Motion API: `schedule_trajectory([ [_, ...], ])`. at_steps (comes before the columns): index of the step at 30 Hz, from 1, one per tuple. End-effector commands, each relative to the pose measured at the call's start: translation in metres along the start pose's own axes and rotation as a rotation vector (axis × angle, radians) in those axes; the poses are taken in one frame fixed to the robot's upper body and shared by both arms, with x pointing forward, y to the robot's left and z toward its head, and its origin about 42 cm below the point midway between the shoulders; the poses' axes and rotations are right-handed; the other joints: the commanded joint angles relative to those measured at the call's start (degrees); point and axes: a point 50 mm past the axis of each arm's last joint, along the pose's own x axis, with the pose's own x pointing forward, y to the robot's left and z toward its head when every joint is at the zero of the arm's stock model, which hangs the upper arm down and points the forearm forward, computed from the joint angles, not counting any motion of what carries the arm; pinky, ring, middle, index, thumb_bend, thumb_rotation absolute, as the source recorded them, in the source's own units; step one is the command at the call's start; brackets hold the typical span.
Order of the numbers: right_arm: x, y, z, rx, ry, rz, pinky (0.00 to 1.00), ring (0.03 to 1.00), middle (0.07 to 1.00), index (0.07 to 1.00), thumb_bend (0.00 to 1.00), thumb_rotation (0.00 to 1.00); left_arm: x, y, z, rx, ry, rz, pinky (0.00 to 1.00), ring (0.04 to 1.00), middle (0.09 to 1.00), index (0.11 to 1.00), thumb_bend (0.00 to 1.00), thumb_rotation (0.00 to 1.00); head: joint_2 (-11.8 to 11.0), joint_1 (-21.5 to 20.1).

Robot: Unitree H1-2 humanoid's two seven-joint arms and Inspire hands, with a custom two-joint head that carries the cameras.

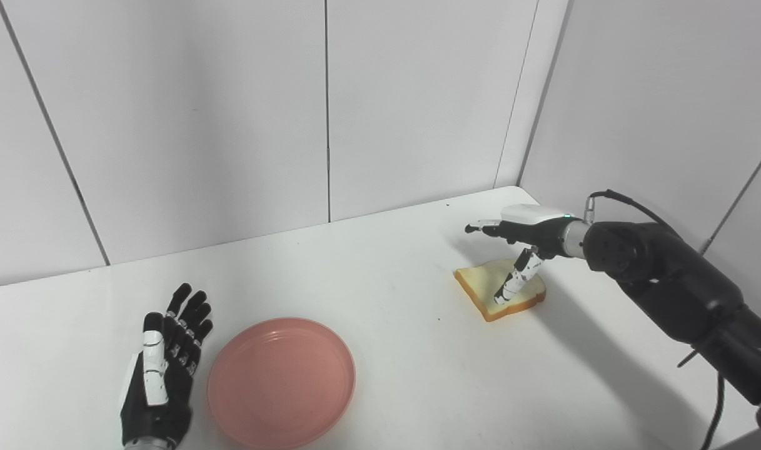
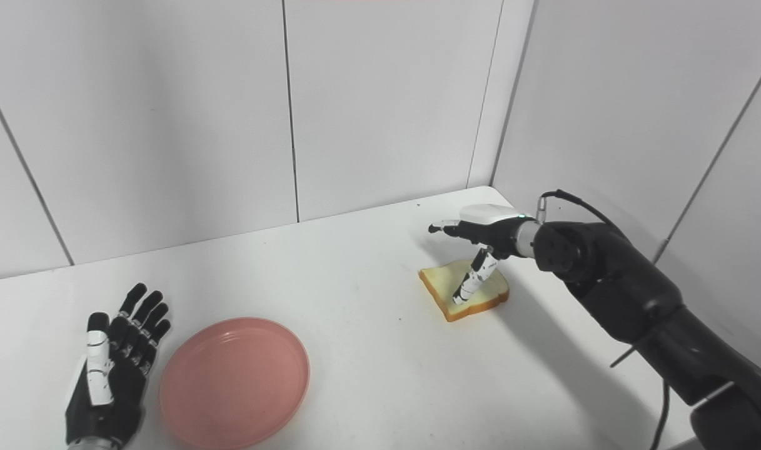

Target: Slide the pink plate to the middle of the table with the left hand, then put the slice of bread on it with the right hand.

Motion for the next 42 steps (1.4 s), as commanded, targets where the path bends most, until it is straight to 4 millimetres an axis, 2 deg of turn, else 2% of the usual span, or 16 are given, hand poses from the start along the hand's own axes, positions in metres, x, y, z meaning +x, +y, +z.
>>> schedule_trajectory([
  [1, -0.010, -0.035, -0.001, -0.079, -0.004, -0.074, 0.82, 0.955, 0.974, 0.977, 1.00, 0.30, 0.000, 0.002, 0.006, 0.012, -0.020, -0.010, 0.96, 0.946, 0.924, 0.908, 0.72, 1.00, 0.12, 0.02],
  [4, -0.008, -0.034, -0.002, -0.112, 0.005, -0.061, 0.80, 0.953, 0.978, 0.979, 1.00, 0.29, 0.000, 0.002, 0.006, 0.016, -0.022, -0.015, 0.97, 0.946, 0.925, 0.910, 0.72, 1.00, 0.16, 0.03],
  [8, -0.007, -0.031, -0.005, -0.165, 0.034, -0.044, 0.91, 0.975, 0.984, 0.980, 1.00, 0.30, 0.000, 0.002, 0.007, 0.020, -0.025, -0.015, 0.96, 0.943, 0.925, 0.911, 0.72, 1.00, 0.18, 0.03],
  [16, -0.008, -0.026, -0.006, -0.223, 0.025, -0.033, 0.99, 1.000, 1.000, 0.996, 1.00, 0.29, -0.001, 0.002, 0.008, 0.022, -0.025, -0.012, 0.96, 0.938, 0.922, 0.908, 0.72, 1.00, 0.56, 0.15],
  [27, -0.012, -0.023, -0.004, -0.303, 0.039, 0.006, 1.00, 1.000, 1.000, 1.000, 1.00, 0.34, 0.000, 0.002, 0.010, 0.022, -0.025, -0.009, 0.96, 0.936, 0.919, 0.907, 0.71, 1.00, 0.87, -0.06],
  [35, -0.008, -0.014, -0.010, -0.267, 0.033, 0.032, 1.00, 1.000, 1.000, 0.993, 1.00, 0.32, -0.001, 0.002, 0.010, 0.026, -0.021, -0.011, 0.96, 0.937, 0.922, 0.907, 0.72, 1.00, 1.01, -0.07],
  [42, 0.000, -0.006, -0.009, -0.281, 0.029, 0.044, 1.00, 1.000, 0.996, 0.986, 1.00, 0.36, -0.001, 0.001, 0.010, 0.023, -0.019, -0.006, 0.96, 0.941, 0.921, 0.904, 0.71, 1.00, 1.12, 0.08],
])
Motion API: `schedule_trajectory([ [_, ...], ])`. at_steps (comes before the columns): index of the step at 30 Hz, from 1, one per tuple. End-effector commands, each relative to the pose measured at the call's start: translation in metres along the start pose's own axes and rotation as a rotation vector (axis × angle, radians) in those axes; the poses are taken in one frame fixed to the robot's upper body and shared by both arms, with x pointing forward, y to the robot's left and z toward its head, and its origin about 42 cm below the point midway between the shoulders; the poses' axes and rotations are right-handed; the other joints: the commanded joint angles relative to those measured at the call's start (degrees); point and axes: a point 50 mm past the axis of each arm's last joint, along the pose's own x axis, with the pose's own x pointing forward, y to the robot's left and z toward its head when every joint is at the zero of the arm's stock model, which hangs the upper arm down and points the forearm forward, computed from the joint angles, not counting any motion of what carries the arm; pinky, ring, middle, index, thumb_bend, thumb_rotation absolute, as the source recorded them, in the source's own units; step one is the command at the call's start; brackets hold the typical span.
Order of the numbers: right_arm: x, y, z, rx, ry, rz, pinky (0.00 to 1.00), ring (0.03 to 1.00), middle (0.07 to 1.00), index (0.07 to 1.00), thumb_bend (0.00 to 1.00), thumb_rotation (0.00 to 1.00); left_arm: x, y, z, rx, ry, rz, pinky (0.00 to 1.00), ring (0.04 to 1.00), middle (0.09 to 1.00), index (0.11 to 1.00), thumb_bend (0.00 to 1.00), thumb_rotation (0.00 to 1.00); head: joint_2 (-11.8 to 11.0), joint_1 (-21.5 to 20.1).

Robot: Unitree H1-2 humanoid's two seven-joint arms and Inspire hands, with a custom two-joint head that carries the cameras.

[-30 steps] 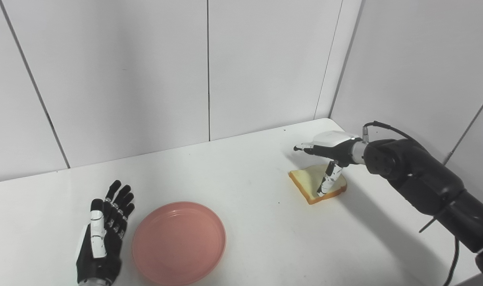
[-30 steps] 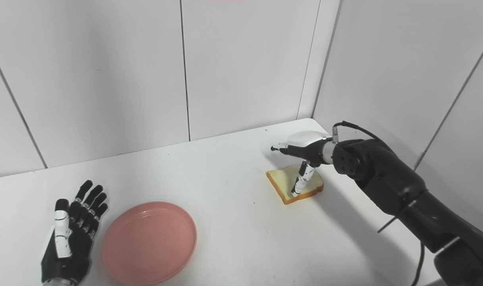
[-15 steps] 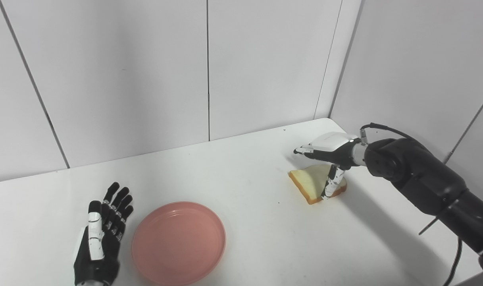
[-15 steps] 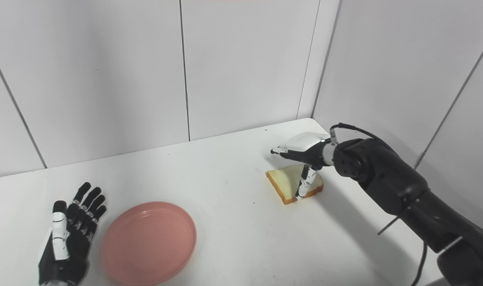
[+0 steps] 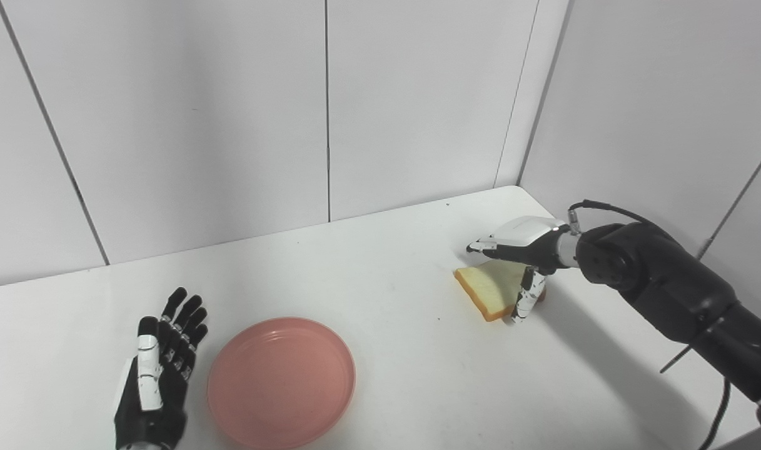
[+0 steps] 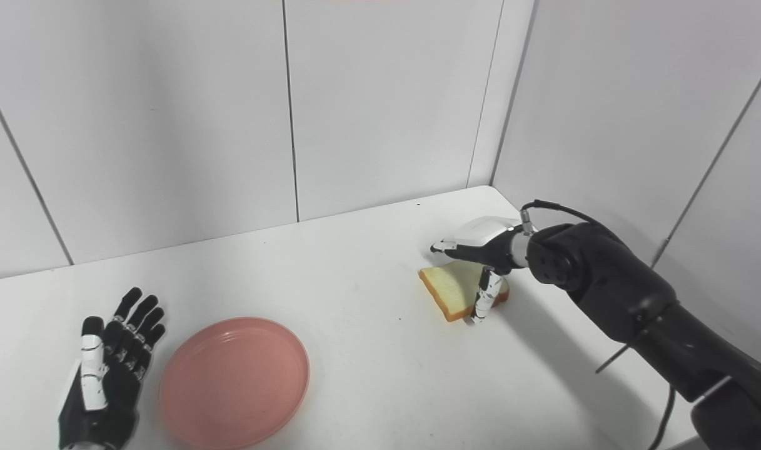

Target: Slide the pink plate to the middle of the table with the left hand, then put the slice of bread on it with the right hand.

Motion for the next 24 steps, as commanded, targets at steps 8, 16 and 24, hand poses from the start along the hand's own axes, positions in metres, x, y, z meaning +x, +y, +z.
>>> schedule_trajectory([
  [8, -0.004, -0.015, -0.003, -0.037, -0.006, -0.054, 1.00, 0.997, 0.981, 0.967, 1.00, 0.32, 0.003, -0.005, 0.010, 0.013, -0.030, -0.009, 0.96, 0.940, 0.922, 0.902, 0.71, 1.00, 0.30, 0.13],
  [16, 0.003, -0.009, -0.003, -0.032, 0.011, -0.042, 0.98, 0.970, 0.961, 0.947, 1.00, 0.27, 0.003, -0.006, 0.010, 0.013, -0.030, -0.009, 0.96, 0.942, 0.920, 0.899, 0.71, 1.00, 0.60, 0.15],
  [24, 0.010, -0.004, -0.003, 0.011, 0.000, -0.081, 0.86, 0.897, 0.907, 0.899, 0.92, 0.16, 0.003, -0.006, 0.011, 0.015, -0.030, -0.008, 0.96, 0.937, 0.916, 0.894, 0.71, 1.00, 0.64, 0.21],
])
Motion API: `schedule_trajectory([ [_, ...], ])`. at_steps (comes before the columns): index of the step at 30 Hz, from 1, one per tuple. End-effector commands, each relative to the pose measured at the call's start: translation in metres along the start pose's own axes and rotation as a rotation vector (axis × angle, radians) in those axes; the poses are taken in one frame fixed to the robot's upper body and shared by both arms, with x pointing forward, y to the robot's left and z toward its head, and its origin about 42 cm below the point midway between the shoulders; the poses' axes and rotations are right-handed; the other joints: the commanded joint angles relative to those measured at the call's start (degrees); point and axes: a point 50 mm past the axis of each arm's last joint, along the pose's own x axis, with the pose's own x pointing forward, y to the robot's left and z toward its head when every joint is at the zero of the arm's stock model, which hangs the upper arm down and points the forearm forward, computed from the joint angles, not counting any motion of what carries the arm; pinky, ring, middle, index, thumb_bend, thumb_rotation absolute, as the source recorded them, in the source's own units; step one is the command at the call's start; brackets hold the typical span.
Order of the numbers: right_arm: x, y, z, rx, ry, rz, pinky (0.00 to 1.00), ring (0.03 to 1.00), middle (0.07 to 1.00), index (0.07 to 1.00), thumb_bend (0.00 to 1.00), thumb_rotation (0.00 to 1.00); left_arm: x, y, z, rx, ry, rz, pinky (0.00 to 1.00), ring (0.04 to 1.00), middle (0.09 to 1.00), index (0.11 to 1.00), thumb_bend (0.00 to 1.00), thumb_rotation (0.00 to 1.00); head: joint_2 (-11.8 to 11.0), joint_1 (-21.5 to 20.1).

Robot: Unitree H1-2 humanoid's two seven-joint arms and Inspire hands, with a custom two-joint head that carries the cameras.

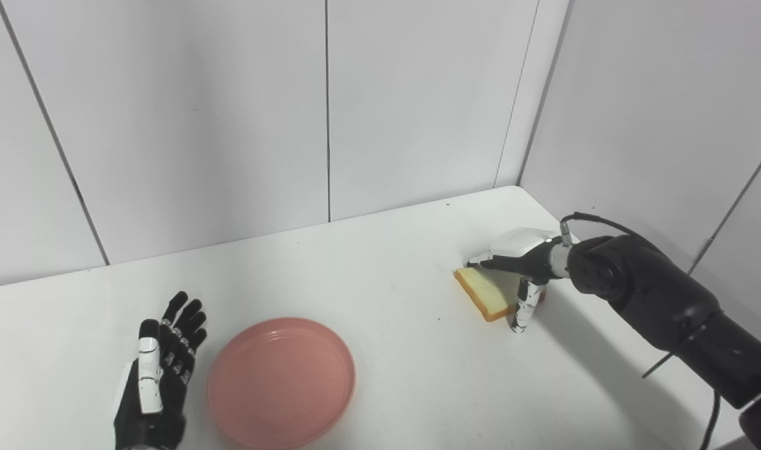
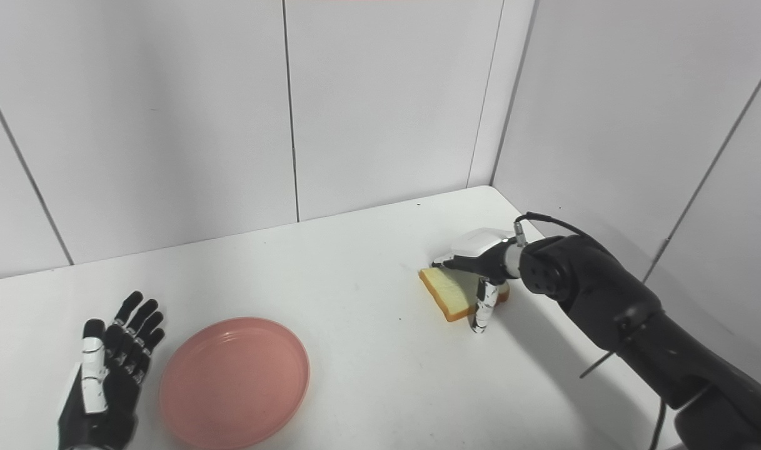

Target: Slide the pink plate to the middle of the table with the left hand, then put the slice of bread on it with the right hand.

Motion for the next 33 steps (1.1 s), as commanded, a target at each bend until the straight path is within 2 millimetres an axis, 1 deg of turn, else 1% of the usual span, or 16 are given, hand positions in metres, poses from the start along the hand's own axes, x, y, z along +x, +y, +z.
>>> schedule_trajectory([
  [1, -0.006, -0.018, -0.007, -0.022, -0.013, -0.083, 0.79, 0.859, 0.879, 0.884, 0.89, 0.13, 0.005, -0.006, 0.012, 0.004, -0.045, -0.025, 0.96, 0.937, 0.919, 0.898, 0.71, 1.00, 0.03, 0.03],
  [5, -0.005, -0.017, -0.007, -0.017, -0.041, -0.124, 0.69, 0.795, 0.823, 0.834, 0.78, 0.06, 0.005, -0.006, 0.012, -0.001, -0.043, -0.022, 0.97, 0.941, 0.921, 0.899, 0.71, 1.00, 0.12, -0.06],
  [6, -0.005, -0.017, -0.007, -0.018, -0.050, -0.137, 0.64, 0.759, 0.794, 0.806, 0.74, 0.02, 0.005, -0.006, 0.012, -0.003, -0.042, -0.021, 0.96, 0.941, 0.920, 0.899, 0.71, 1.00, 0.12, -0.06],
  [11, -0.006, -0.016, -0.006, -0.017, -0.071, -0.205, 0.58, 0.686, 0.738, 0.756, 0.69, 0.00, 0.005, -0.006, 0.012, 0.003, -0.045, -0.022, 0.96, 0.937, 0.920, 0.901, 0.71, 1.00, 0.24, -0.15],
  [12, -0.006, -0.016, -0.007, -0.016, -0.078, -0.222, 0.53, 0.624, 0.695, 0.733, 0.65, 0.00, 0.005, -0.006, 0.012, 0.003, -0.044, -0.022, 0.96, 0.938, 0.920, 0.901, 0.71, 1.00, 0.24, -0.15],
  [14, -0.007, -0.015, -0.008, -0.013, -0.094, -0.253, 0.48, 0.562, 0.652, 0.704, 0.59, 0.00, 0.006, -0.007, 0.012, 0.000, -0.047, -0.021, 0.96, 0.939, 0.920, 0.899, 0.71, 1.00, 0.25, -0.18],
  [16, -0.008, -0.016, -0.008, -0.004, -0.097, -0.265, 0.47, 0.539, 0.634, 0.691, 0.56, 0.00, 0.006, -0.007, 0.012, 0.000, -0.048, -0.023, 0.96, 0.939, 0.921, 0.902, 0.71, 1.00, 0.24, -0.13],
  [17, -0.008, -0.016, -0.008, 0.003, -0.098, -0.278, 0.45, 0.514, 0.601, 0.650, 0.54, 0.00, 0.006, -0.007, 0.012, 0.000, -0.048, -0.024, 0.96, 0.938, 0.921, 0.903, 0.71, 1.00, 0.24, -0.15],
  [18, -0.008, -0.017, -0.008, 0.007, -0.100, -0.287, 0.39, 0.460, 0.525, 0.545, 0.53, 0.00, 0.006, -0.007, 0.012, 0.001, -0.048, -0.024, 0.96, 0.936, 0.920, 0.902, 0.71, 1.00, 0.24, -0.15],
  [20, -0.008, -0.017, -0.009, 0.011, -0.097, -0.299, 0.38, 0.454, 0.480, 0.537, 0.52, 0.00, 0.006, -0.007, 0.012, 0.003, -0.049, -0.025, 0.96, 0.936, 0.920, 0.902, 0.71, 1.00, 0.16, -0.11],
  [22, -0.007, -0.018, -0.009, 0.013, -0.100, -0.307, 0.40, 0.471, 0.456, 0.536, 0.52, 0.00, 0.007, -0.007, 0.012, 0.003, -0.050, -0.026, 0.96, 0.936, 0.921, 0.903, 0.71, 1.00, 0.17, -0.02],
  [23, -0.007, -0.018, -0.009, 0.010, -0.108, -0.319, 0.41, 0.476, 0.455, 0.531, 0.52, 0.00, 0.007, -0.007, 0.012, 0.002, -0.050, -0.025, 0.96, 0.936, 0.921, 0.903, 0.71, 1.00, 0.14, -0.05],
  [25, -0.008, -0.018, -0.009, 0.013, -0.114, -0.339, 0.34, 0.423, 0.444, 0.521, 0.52, 0.00, 0.007, -0.007, 0.012, 0.001, -0.047, -0.022, 0.96, 0.933, 0.919, 0.899, 0.72, 1.00, 0.13, -0.07],
  [28, -0.010, -0.019, -0.010, 0.025, -0.110, -0.358, 0.31, 0.396, 0.435, 0.519, 0.52, 0.00, 0.007, -0.007, 0.011, 0.002, -0.047, -0.020, 0.96, 0.935, 0.918, 0.898, 0.71, 1.00, 0.13, -0.05],
  [30, -0.012, -0.022, -0.009, 0.033, -0.104, -0.360, 0.31, 0.392, 0.433, 0.520, 0.52, 0.00, 0.007, -0.007, 0.011, 0.004, -0.048, -0.023, 0.96, 0.935, 0.918, 0.899, 0.71, 1.00, 0.13, -0.05],
  [33, -0.017, -0.030, -0.007, 0.041, -0.102, -0.367, 0.35, 0.430, 0.447, 0.519, 0.52, 0.00, 0.007, -0.008, 0.011, 0.008, -0.049, -0.026, 0.96, 0.934, 0.920, 0.902, 0.72, 1.00, 0.13, 0.15],
])
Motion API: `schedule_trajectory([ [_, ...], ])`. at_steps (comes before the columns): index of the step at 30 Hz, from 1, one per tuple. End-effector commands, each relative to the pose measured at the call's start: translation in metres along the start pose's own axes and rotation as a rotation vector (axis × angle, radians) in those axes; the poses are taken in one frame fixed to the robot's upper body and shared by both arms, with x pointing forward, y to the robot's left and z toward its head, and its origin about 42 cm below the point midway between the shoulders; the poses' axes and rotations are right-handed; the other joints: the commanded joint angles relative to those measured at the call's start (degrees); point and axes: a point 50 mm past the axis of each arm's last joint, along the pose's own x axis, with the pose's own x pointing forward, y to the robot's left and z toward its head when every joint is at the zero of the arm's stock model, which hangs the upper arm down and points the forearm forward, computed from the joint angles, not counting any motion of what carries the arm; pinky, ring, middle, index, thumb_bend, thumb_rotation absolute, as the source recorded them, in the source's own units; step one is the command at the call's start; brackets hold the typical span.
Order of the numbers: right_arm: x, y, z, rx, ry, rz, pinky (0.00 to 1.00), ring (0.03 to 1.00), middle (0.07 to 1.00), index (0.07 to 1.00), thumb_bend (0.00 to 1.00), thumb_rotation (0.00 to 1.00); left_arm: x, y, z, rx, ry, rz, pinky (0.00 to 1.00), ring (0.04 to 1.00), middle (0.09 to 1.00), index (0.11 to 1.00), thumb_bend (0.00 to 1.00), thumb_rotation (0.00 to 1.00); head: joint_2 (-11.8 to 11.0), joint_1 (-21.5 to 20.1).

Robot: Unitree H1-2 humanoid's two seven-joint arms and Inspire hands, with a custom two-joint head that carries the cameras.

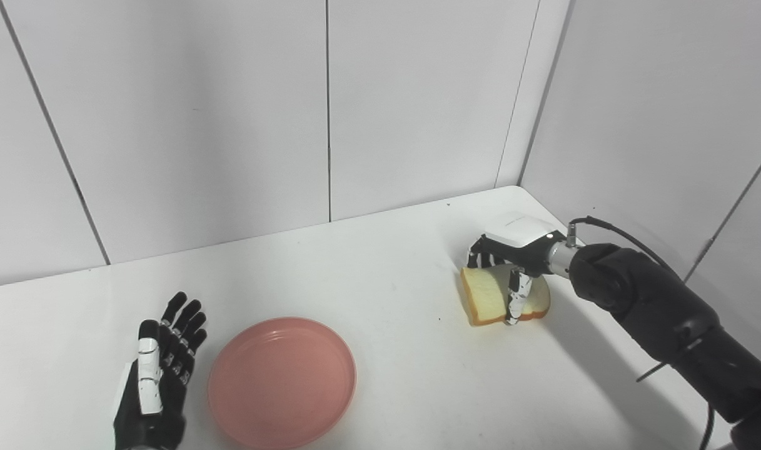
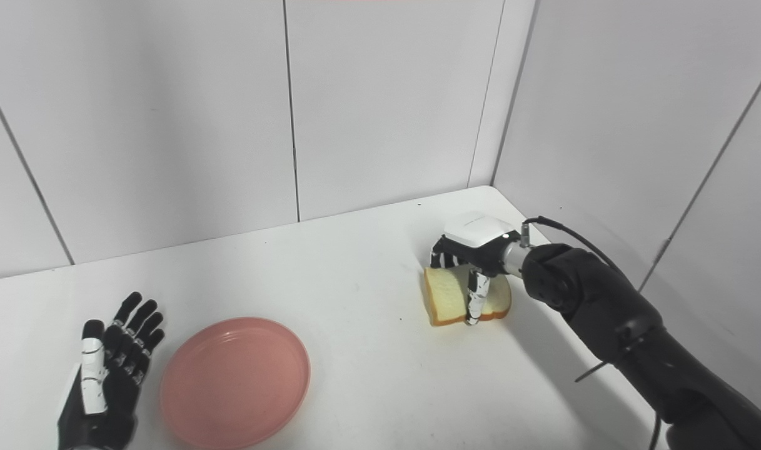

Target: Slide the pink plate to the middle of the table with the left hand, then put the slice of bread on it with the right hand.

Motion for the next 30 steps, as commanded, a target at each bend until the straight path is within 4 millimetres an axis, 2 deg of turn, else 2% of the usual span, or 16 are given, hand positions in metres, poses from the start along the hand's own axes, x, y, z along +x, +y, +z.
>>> schedule_trajectory([
  [1, -0.008, -0.037, -0.004, -0.005, 0.007, -0.096, 0.37, 0.448, 0.457, 0.515, 0.52, 0.00, 0.008, -0.007, 0.011, 0.010, -0.049, -0.028, 0.96, 0.935, 0.921, 0.903, 0.72, 1.00, 0.06, 0.10],
  [5, -0.010, -0.047, 0.000, 0.010, -0.012, -0.133, 0.35, 0.435, 0.447, 0.519, 0.52, 0.00, 0.008, -0.008, 0.011, 0.008, -0.046, -0.028, 0.97, 0.936, 0.924, 0.906, 0.71, 1.00, 0.07, 0.12],
  [10, -0.013, -0.065, 0.008, 0.011, -0.050, -0.174, 0.42, 0.475, 0.459, 0.515, 0.52, 0.00, 0.009, -0.010, 0.011, 0.010, -0.041, -0.025, 0.96, 0.936, 0.919, 0.900, 0.72, 1.00, 0.06, 0.56],
  [15, -0.017, -0.077, 0.020, 0.028, -0.081, -0.212, 0.40, 0.462, 0.457, 0.517, 0.52, 0.00, 0.009, -0.012, 0.011, 0.009, -0.037, -0.020, 0.96, 0.934, 0.917, 0.895, 0.71, 1.00, 0.39, 1.43],
  [23, -0.027, -0.094, 0.054, 0.051, -0.189, -0.279, 0.39, 0.455, 0.462, 0.512, 0.52, 0.00, 0.010, -0.019, 0.011, -0.001, -0.029, -0.007, 0.94, 0.920, 0.907, 0.881, 0.72, 1.00, 1.77, 5.78],
  [30, -0.028, -0.103, 0.083, 0.076, -0.308, -0.342, 0.39, 0.444, 0.463, 0.507, 0.52, 0.00, 0.012, -0.028, 0.008, -0.011, -0.021, -0.006, 0.95, 0.921, 0.907, 0.879, 0.72, 1.00, 3.10, 11.33],
])
